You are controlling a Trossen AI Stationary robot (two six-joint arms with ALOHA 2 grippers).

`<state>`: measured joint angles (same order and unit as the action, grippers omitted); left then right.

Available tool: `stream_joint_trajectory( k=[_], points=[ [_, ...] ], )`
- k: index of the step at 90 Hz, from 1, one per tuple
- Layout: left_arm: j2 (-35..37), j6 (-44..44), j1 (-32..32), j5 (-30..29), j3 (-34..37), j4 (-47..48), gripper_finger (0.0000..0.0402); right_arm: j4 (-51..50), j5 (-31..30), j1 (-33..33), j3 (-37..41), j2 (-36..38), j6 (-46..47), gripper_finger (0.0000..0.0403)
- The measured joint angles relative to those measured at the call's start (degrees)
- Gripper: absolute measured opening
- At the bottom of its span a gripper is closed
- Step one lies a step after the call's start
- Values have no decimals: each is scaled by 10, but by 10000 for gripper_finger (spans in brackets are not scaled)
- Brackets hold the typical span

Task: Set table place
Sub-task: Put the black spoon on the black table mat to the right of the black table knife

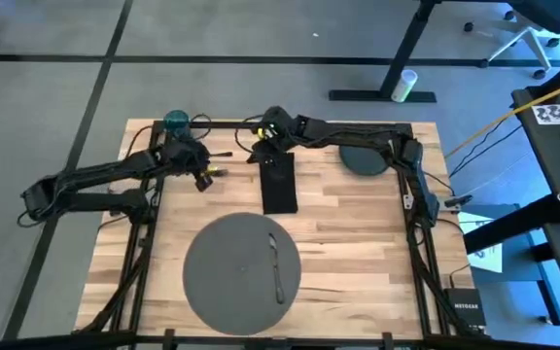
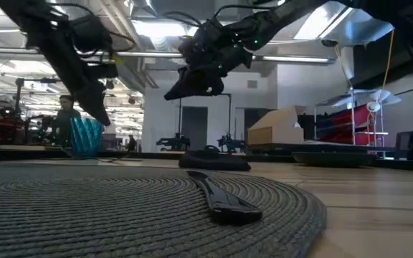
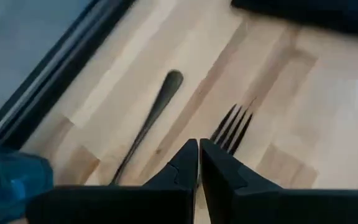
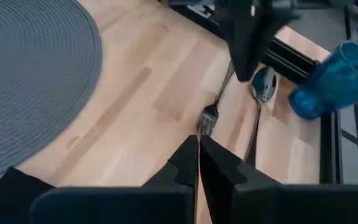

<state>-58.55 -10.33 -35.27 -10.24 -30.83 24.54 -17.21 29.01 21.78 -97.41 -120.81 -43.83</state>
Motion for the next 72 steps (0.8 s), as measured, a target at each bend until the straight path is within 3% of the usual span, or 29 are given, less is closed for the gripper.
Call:
stream_joint_trajectory(
  k=[37, 72],
  points=[
    [-198, -161, -74, 22, -113, 118, 0, -97, 2, 0, -25, 2, -46, 75],
    [-306, -267, -146, 21, -152, 125, 0, -105, 2, 0, -25, 2, -56, 81]
  ],
)
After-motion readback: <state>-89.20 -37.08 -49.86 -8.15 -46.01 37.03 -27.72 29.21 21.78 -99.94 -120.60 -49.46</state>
